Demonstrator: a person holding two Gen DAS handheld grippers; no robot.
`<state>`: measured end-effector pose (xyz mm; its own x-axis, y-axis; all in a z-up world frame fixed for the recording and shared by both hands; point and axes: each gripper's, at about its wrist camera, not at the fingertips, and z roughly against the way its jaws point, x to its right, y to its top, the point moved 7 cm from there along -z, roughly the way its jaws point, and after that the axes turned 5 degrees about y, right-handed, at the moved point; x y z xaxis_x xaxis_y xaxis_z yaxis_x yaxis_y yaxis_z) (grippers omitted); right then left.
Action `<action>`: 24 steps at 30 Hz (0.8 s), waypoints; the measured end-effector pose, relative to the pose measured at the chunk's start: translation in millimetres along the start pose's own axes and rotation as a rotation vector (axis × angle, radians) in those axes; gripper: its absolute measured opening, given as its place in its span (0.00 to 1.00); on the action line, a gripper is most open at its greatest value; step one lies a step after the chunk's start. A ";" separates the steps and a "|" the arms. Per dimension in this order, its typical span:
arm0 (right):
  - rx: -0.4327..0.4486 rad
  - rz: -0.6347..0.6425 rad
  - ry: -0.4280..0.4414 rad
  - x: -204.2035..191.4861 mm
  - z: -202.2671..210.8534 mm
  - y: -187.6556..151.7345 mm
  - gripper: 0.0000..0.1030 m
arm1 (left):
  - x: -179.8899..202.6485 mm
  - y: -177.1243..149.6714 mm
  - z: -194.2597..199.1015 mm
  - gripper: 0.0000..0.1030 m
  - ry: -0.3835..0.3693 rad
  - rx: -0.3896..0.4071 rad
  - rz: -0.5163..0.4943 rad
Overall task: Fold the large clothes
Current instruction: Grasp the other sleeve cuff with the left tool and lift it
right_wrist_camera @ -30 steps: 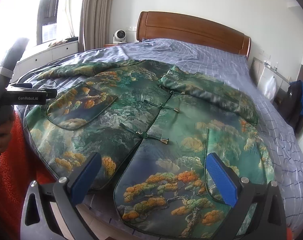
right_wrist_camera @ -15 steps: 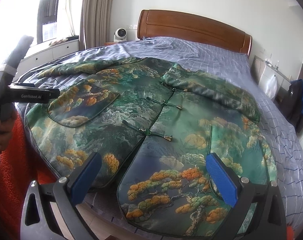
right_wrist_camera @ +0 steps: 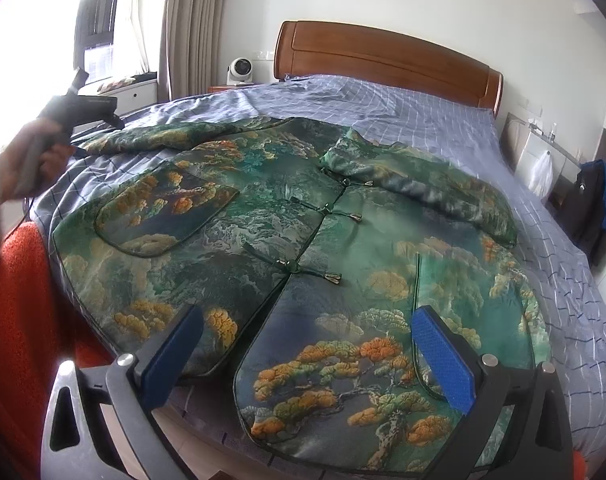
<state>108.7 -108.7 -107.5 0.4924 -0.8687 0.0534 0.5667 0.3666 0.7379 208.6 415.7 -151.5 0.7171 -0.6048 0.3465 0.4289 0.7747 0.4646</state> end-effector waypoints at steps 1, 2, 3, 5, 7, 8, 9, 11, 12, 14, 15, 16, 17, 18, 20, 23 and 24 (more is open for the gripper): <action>-0.004 0.001 0.001 -0.7 -0.3 -0.5 1.00 | -6.2 8.4 -12.8 0.99 0.006 -0.017 0.030; -0.008 0.003 0.002 -1.6 -0.5 -0.8 1.00 | -13.3 14.8 -26.7 0.99 0.019 -0.042 0.061; -0.012 0.006 0.002 -2.6 -0.4 -1.2 1.00 | -22.2 20.2 -40.2 0.97 0.039 -0.063 0.106; -0.016 0.010 -0.001 -3.8 -0.2 -1.7 1.00 | -34.8 28.0 -50.0 0.89 0.042 -0.045 0.209; -0.019 0.011 -0.003 -4.3 0.3 -2.3 1.00 | -36.2 38.0 -43.2 0.42 0.029 0.017 0.262; -0.021 0.010 -0.003 -4.5 0.3 -2.7 1.00 | -31.3 41.6 -39.0 0.29 0.027 0.026 0.253; -0.023 0.007 -0.001 -4.2 0.3 -3.3 1.00 | -20.2 47.4 -30.4 0.18 0.034 0.045 0.204; -0.026 -0.002 0.006 -3.1 -0.9 -5.1 1.00 | 14.3 58.5 -0.6 0.14 0.067 0.132 0.055; -0.027 -0.007 0.009 -2.3 -1.8 -6.3 1.00 | 41.4 61.4 19.9 0.13 0.070 0.186 -0.039; -0.029 -0.019 0.017 -0.2 -3.5 -8.6 1.00 | 91.5 62.9 51.2 0.12 0.056 0.270 -0.190; -0.030 -0.025 0.020 0.6 -4.1 -9.3 1.00 | 130.5 57.8 73.5 0.12 0.041 0.329 -0.297; -0.030 -0.033 0.026 1.6 -4.8 -10.2 1.00 | 165.8 48.6 93.0 0.12 0.018 0.380 -0.389; -0.031 -0.041 0.031 2.7 -5.4 -10.8 1.00 | 194.2 39.2 108.7 0.12 -0.005 0.420 -0.464; -0.031 -0.046 0.033 3.6 -5.5 -11.0 1.00 | 233.7 21.8 127.0 0.12 -0.031 0.473 -0.562; -0.027 -0.059 0.036 6.7 -4.4 -10.8 1.00 | 296.4 -15.0 148.4 0.12 -0.078 0.542 -0.720; -0.010 -0.072 0.026 12.2 1.4 -9.9 1.00 | 384.3 -96.6 150.1 0.12 -0.151 0.583 -0.952; -0.005 -0.077 0.020 14.7 3.6 -10.0 1.00 | 401.7 -119.1 142.0 0.13 -0.160 0.577 -1.007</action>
<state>107.9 -126.3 -111.7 0.4603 -0.8876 -0.0165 0.6064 0.3008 0.7360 367.5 54.3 48.0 0.1010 -0.9457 -0.3088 0.4211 -0.2406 0.8745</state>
